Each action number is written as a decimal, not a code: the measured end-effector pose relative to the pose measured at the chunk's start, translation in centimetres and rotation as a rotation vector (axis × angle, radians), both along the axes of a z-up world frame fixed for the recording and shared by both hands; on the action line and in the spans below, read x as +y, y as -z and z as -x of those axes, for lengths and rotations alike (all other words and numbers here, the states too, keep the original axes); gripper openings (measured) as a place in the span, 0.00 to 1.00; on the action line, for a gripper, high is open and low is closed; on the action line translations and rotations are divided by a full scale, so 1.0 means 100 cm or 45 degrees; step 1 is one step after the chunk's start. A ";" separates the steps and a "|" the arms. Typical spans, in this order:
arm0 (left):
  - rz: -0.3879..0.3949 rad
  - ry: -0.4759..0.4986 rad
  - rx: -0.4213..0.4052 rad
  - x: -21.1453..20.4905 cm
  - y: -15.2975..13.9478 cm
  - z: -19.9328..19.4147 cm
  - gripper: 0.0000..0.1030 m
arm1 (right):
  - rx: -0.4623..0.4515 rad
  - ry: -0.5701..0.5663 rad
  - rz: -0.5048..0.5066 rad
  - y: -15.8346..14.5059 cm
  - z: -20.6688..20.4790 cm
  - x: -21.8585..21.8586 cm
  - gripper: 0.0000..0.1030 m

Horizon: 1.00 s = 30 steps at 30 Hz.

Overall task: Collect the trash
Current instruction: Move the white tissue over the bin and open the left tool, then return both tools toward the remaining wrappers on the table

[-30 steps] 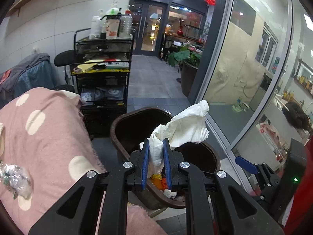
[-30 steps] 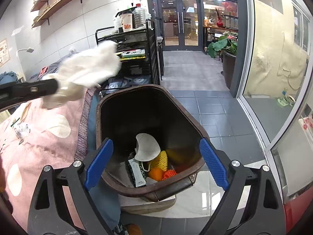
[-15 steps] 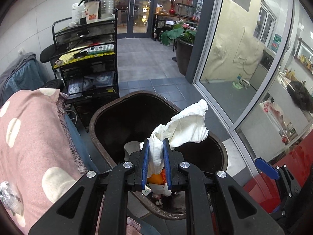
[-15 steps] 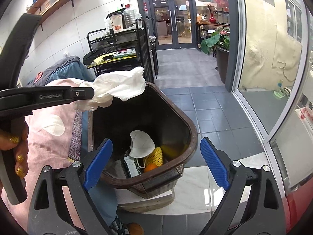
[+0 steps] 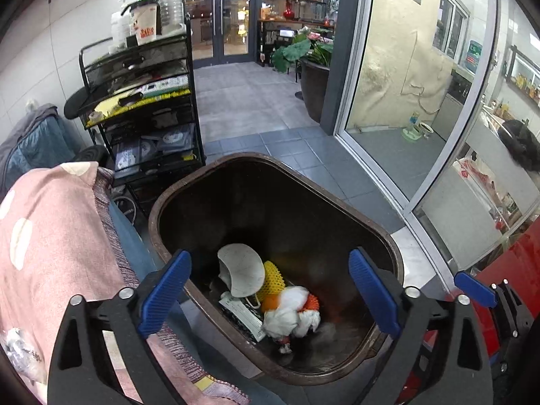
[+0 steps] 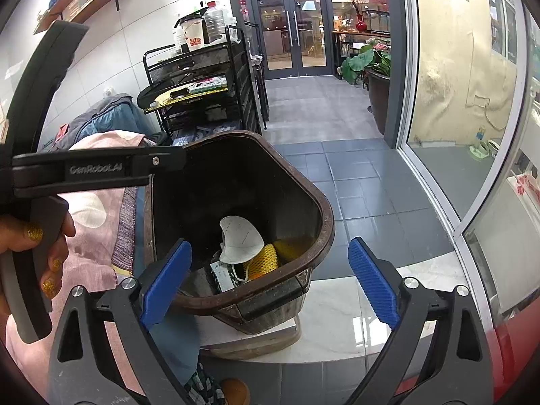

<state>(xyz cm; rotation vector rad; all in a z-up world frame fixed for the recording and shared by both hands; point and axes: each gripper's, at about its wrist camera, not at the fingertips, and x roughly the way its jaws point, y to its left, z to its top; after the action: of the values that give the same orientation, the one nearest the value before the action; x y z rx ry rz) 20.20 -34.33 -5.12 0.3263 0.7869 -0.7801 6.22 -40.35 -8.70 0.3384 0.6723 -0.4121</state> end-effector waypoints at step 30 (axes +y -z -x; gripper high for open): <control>0.324 -0.358 -0.136 0.153 -0.041 0.027 0.94 | 0.002 -0.242 0.017 -0.010 -0.038 0.062 0.92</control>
<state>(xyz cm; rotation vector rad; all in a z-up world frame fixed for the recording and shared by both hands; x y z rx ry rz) 17.47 -19.02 -0.99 0.0266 0.6085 -0.5840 10.05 -34.16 -7.67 0.2587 0.6961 -0.2356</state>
